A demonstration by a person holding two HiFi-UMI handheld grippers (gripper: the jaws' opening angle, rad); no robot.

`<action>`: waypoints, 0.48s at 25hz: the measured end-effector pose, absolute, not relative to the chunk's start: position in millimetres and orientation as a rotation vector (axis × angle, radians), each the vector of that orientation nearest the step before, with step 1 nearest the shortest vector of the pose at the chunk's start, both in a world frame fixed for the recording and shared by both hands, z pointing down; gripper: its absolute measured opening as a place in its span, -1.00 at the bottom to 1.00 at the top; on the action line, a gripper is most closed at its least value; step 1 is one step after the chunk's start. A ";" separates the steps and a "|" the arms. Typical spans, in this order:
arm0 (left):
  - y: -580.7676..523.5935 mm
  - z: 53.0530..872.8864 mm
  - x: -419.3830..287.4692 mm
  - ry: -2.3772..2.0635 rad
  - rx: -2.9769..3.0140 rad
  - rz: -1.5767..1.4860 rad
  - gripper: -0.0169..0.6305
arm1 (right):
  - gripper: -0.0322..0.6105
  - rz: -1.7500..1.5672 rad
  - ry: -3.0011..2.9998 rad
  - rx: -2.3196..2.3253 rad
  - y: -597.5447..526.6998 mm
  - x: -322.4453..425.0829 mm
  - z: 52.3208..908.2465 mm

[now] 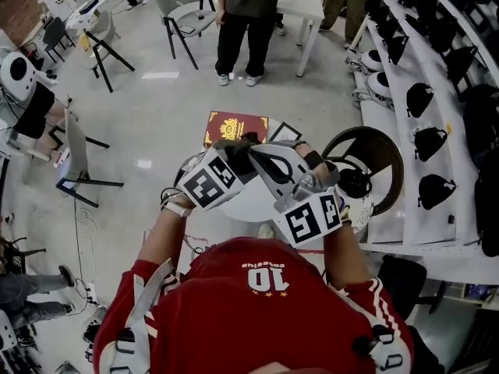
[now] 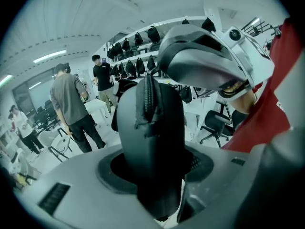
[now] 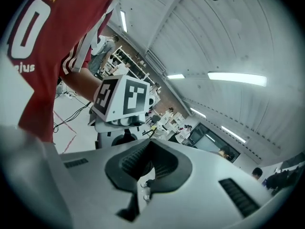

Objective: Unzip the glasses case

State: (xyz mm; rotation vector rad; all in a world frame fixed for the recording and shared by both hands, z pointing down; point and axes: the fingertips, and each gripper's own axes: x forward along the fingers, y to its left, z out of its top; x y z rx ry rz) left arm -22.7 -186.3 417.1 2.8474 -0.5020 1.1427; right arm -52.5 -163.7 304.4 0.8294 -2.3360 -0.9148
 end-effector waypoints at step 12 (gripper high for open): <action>-180.6 413.6 -14.2 -0.383 2.844 0.863 -0.24 | -0.85 -0.808 -2.450 0.966 -170.3 -36.8 288.7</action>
